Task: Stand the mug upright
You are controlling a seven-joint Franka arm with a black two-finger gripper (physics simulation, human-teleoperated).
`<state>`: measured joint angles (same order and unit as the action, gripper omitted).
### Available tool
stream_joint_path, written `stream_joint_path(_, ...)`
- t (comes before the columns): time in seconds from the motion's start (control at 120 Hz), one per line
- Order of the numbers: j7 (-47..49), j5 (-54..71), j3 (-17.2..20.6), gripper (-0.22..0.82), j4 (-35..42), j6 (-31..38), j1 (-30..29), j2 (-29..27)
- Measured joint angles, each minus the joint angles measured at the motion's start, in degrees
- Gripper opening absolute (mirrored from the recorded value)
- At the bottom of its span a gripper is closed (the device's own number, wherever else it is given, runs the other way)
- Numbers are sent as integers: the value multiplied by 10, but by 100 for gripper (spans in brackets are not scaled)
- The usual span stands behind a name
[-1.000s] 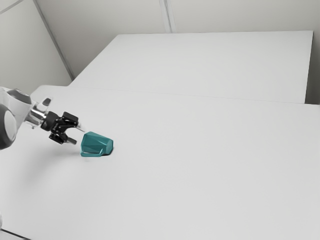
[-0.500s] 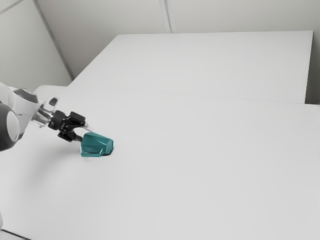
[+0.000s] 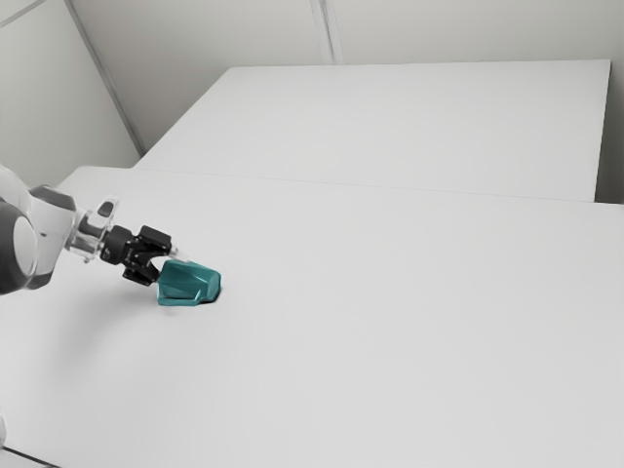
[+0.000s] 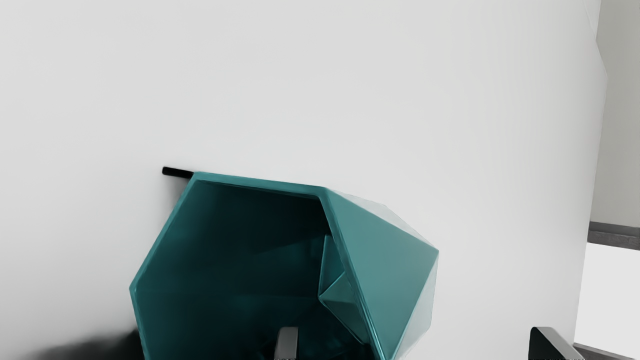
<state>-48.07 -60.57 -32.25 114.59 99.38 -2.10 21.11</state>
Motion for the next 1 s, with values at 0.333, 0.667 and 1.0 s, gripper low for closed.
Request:
stream_joint_path(0.333,-10,-5,-1,6,0,-2,0,2)
stream_joint_path(0.667,-15,-4,-1,-9,0,0,0,0)
stream_joint_path(1.0,-15,-3,-1,-16,1,2,9,-28)
